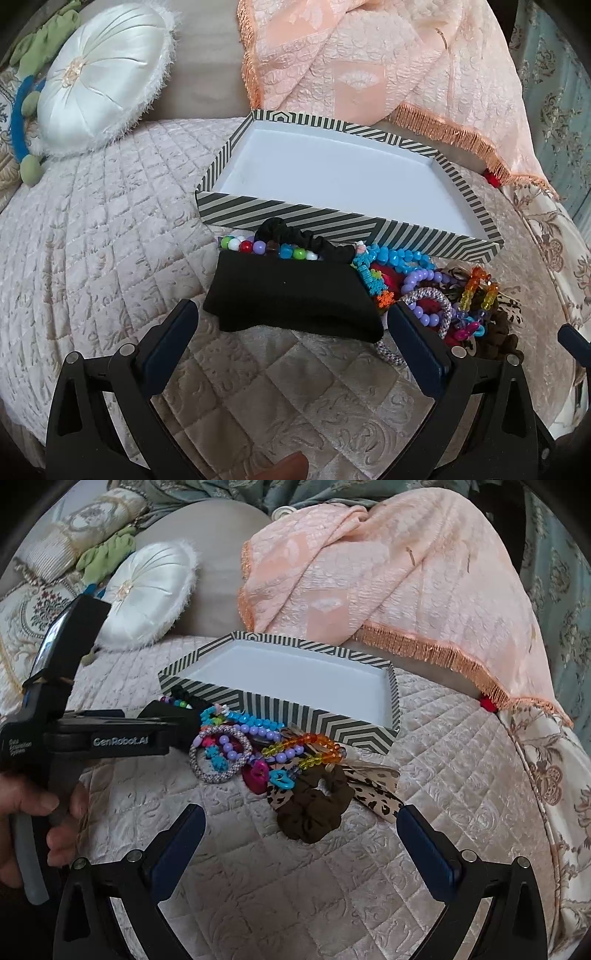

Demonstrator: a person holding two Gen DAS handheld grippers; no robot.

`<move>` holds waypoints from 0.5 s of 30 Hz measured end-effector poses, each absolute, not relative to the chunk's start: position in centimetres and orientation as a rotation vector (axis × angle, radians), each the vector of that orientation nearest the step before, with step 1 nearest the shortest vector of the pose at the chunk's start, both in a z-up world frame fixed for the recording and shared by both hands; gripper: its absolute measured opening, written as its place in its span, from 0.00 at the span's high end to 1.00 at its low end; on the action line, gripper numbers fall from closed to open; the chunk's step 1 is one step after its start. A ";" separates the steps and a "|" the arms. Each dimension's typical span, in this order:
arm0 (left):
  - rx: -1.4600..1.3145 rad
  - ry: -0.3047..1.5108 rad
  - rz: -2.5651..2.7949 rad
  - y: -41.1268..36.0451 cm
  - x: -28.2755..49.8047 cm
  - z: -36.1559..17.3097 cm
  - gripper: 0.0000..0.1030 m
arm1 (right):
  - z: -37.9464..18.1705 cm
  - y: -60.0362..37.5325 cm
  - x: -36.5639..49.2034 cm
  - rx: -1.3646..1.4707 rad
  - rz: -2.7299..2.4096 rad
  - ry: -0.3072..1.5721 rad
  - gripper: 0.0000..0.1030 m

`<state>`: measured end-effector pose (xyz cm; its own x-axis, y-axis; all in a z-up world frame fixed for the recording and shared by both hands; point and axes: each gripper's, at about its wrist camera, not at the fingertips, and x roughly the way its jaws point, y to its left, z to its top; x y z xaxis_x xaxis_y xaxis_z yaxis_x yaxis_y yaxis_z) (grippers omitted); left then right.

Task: Organize jewelry
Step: 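Move left gripper toward black velvet cloth while right gripper turns toward jewelry pile, then close left gripper on the black velvet cloth beside the tray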

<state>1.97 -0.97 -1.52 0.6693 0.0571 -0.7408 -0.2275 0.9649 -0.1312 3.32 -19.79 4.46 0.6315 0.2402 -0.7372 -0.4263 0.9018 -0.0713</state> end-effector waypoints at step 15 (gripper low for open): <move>-0.207 0.832 0.161 -1.3 2.4 -1.9 0.00 | 4.4 -19.5 3.3 -0.261 0.393 0.800 0.00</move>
<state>2.44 -1.28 -1.95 0.6635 0.0605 -0.7458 -0.2218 0.9678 -0.1188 3.34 -19.47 4.36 0.6307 0.2421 -0.7373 -0.4363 0.8963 -0.0790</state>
